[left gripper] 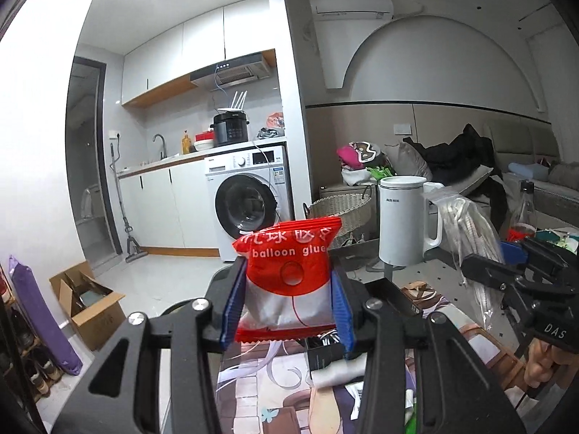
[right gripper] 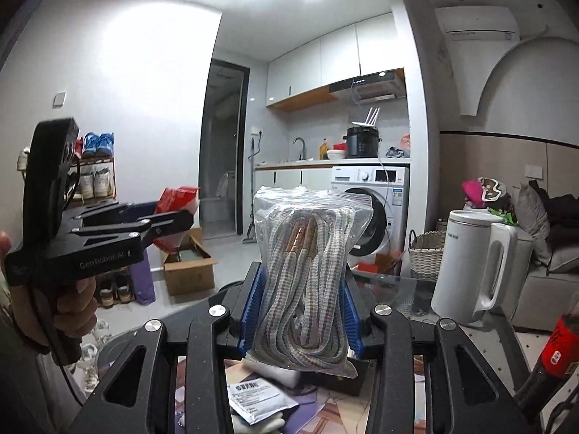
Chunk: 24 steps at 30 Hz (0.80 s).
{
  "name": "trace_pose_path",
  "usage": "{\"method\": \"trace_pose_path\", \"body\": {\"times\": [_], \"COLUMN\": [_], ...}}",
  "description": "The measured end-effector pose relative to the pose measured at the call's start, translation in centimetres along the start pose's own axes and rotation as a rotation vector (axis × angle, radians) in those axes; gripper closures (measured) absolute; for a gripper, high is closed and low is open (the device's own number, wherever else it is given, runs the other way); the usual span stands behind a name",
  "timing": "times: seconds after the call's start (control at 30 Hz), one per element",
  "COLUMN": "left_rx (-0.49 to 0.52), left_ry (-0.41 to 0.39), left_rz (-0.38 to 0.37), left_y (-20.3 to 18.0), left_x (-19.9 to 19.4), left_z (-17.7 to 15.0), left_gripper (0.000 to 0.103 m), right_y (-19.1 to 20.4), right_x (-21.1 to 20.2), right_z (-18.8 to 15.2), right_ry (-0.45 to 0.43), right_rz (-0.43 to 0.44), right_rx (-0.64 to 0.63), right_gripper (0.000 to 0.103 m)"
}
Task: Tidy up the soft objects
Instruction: 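Lift the red packet with the left tool while the right tool lifts the lace bag, then carry the red packet over the box with the left tool while the right tool carries the lace bag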
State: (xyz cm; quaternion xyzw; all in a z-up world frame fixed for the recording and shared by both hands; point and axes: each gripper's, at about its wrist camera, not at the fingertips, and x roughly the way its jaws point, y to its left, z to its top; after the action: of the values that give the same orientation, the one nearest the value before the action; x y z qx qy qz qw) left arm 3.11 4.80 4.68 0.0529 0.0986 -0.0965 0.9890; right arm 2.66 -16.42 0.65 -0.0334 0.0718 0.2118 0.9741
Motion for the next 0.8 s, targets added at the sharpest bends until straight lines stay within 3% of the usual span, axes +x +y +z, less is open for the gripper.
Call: {"method": "trace_pose_path", "body": {"times": [0.57,0.8], "left_rx": [0.000,-0.033], "left_ry": [-0.015,-0.037], "left_rz": [-0.010,-0.031], "left_y": [-1.2,-0.9], "left_x": [0.1,1.4], "left_z": [0.4,2.3], "left_gripper": [0.061,0.061], "right_y": [0.2,-0.4], "right_x": [-0.3,1.0], "right_z": [0.7,2.3], "right_ry": [-0.012,-0.022], "right_rz": [0.009,-0.021], "right_rx": [0.004,0.004], "right_gripper": [0.064,0.064]}}
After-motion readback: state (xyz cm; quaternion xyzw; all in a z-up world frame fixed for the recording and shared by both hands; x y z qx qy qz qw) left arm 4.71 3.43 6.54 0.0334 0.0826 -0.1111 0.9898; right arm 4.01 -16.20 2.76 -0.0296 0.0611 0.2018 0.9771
